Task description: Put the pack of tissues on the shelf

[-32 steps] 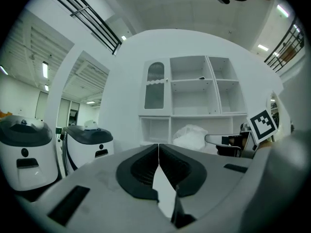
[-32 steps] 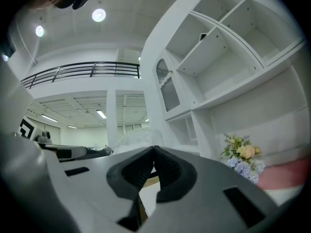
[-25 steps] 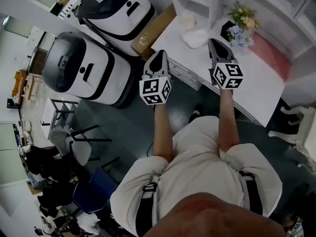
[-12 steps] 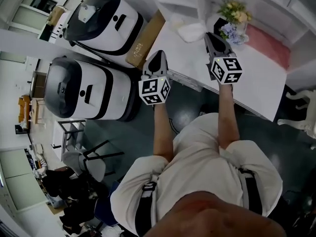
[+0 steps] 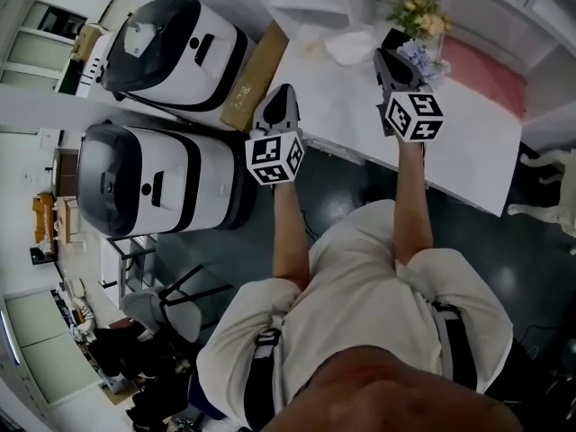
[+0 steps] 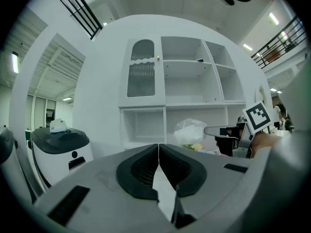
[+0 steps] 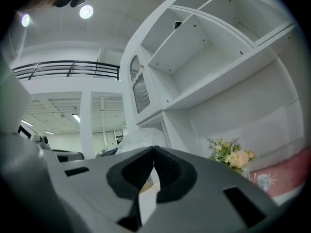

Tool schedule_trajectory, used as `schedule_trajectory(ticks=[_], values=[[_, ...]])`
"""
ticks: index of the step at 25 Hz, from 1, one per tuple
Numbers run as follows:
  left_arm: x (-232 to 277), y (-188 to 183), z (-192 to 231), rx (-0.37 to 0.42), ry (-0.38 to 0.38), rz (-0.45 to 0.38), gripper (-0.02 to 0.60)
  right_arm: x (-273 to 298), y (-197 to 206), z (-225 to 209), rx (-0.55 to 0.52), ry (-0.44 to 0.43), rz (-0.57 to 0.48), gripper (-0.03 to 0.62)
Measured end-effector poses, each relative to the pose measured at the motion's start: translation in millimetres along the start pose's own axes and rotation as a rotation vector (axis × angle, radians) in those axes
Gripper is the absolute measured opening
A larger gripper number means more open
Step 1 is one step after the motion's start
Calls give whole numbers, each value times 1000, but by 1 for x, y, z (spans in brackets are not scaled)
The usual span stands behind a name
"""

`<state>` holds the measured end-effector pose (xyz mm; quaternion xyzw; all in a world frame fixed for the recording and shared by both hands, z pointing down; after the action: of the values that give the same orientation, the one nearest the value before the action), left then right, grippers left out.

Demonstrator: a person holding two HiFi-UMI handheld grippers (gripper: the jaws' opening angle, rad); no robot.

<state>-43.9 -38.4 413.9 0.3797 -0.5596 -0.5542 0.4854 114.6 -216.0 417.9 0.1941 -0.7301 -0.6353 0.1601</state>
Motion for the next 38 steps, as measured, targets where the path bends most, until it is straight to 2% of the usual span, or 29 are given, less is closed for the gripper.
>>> schedule_trajectory(ticks=[5,9,18,23,27,33,38], values=[[11,4,6,-37,-3,-14,12,10,0,-1,-19,-16,11,69],[15,13,14,-72,-18,-12,12,16,5,15,-66,-57,53,69],[35,14,24,-73,34,-13,11,33,16,47,-89,-85,72,69],[58,3,41,-56,101,-20,12,50,6,44,-92,-21,35,69],[86,-9,63,-83,134,-31,11,66,6,45,-102,27,46,69],[136,-22,61,-94,261,-35,12,91,-1,34,-118,102,57,69],[165,-23,70,-106,327,-28,12,107,-3,28,-126,168,56,69]])
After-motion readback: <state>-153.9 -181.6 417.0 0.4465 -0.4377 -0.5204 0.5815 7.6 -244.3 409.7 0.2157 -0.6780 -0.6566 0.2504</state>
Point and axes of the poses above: the fingertips, and each gripper's own axes: x forward along the fingers, z to its left, y out of its underside, the point moved 4 cm from there along -x, backward along the fingers, and after that the axes turned 6 degrees about -x, right-handed, at the moved point
